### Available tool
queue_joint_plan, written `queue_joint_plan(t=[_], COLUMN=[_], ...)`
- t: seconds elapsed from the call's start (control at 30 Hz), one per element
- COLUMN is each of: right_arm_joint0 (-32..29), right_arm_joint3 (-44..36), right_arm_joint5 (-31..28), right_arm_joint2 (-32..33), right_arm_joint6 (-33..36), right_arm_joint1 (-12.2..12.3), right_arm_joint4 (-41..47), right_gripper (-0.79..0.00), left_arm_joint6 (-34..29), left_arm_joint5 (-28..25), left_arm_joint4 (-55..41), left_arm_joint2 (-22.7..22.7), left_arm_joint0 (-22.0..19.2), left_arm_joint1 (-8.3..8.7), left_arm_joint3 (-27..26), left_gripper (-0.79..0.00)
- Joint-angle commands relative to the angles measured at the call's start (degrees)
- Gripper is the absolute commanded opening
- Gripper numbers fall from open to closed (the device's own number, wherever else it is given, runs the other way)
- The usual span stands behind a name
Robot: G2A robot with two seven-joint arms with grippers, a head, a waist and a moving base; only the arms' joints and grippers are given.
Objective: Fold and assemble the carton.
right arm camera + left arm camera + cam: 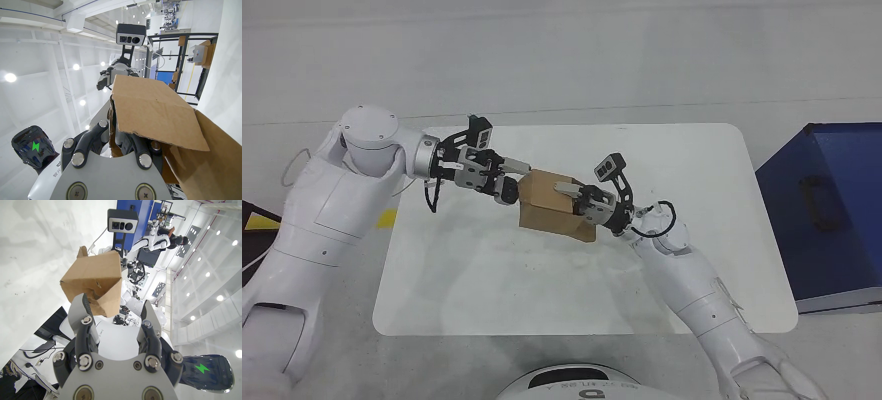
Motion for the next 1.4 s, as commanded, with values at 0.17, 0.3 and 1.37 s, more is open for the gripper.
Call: queue_joint_plan(t=[0.17,0.3,1.37], right_arm_joint0=[-0.1,-0.1,0.3], right_arm_joint3=[-0.2,-0.3,-0.1], right_arm_joint5=[0.0,0.1,1.1], right_arm_joint2=[-0.1,-0.2,-0.9], right_arm_joint6=[0.0,0.1,2.7], right_arm_joint1=[0.1,0.1,0.5], right_arm_joint4=[-0.2,-0.1,1.1], right_gripper=[-0.785,-0.785,-0.785], left_arm_joint6=[0.3,0.3,1.6], left_arm_joint5=[-0.4,-0.8,-0.3], left_arm_joint4=[0.2,0.3,1.0], left_arm_joint2=[0.4,0.3,-0.3], left_arm_joint0=[0.3,0.7,2.7], left_arm_joint1=[-0.22,-0.21,-0.47], left_arm_joint3=[-0.5,-0.7,-0.9], left_gripper=[-0.400,-0.413,-0.062])
